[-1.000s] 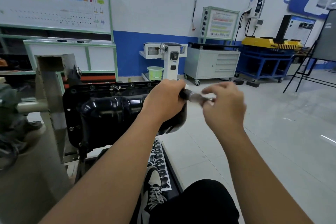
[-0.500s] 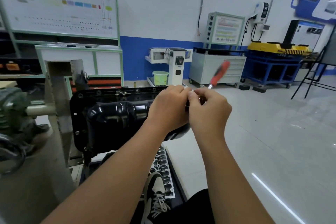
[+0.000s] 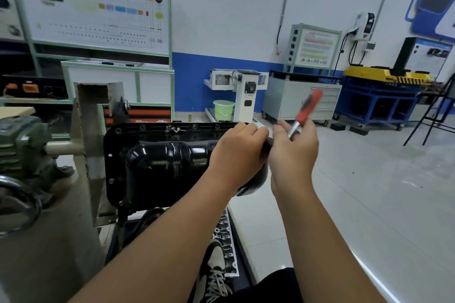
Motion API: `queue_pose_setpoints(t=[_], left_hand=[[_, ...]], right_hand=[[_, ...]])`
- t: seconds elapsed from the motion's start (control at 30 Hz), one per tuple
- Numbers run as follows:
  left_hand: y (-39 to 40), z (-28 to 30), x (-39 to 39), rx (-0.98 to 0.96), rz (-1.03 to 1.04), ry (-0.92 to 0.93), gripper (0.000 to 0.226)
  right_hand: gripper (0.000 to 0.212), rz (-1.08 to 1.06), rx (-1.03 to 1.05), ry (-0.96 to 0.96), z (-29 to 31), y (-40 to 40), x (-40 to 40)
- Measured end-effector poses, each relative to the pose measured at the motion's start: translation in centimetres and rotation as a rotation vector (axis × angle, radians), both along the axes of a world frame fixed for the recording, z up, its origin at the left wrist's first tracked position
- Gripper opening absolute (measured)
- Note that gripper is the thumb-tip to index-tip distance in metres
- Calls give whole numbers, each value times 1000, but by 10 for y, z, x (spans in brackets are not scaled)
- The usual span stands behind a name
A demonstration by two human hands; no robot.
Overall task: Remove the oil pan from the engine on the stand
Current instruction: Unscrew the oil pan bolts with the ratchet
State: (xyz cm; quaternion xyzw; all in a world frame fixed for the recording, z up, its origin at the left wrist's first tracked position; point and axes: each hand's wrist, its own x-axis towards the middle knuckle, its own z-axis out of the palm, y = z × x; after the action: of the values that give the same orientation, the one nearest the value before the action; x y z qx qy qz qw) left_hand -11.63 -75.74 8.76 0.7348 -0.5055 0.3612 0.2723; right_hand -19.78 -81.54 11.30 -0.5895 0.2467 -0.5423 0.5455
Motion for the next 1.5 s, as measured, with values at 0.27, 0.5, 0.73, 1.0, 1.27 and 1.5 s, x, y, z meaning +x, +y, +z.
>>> queue_pose_setpoints(t=[0.27, 0.5, 0.73, 1.0, 1.27, 1.5], left_hand=[[1, 2, 2, 121, -6, 58, 40], [-1, 5, 7, 175, -19, 30, 31], [2, 8, 2, 67, -100, 196, 18], [2, 14, 4, 167, -38, 178, 26], [-1, 7, 9, 70, -27, -1, 28], [-7, 6, 19, 220, -68, 181, 32]], right_hand=[[25, 134, 100, -108, 0, -2, 1], [41, 203, -496, 140, -9, 0, 5], [10, 116, 283, -242, -1, 6, 15], [16, 352, -162, 96, 9, -4, 9], [29, 389, -235, 218, 9, -11, 8], [8, 109, 380, -126, 4, -18, 11]])
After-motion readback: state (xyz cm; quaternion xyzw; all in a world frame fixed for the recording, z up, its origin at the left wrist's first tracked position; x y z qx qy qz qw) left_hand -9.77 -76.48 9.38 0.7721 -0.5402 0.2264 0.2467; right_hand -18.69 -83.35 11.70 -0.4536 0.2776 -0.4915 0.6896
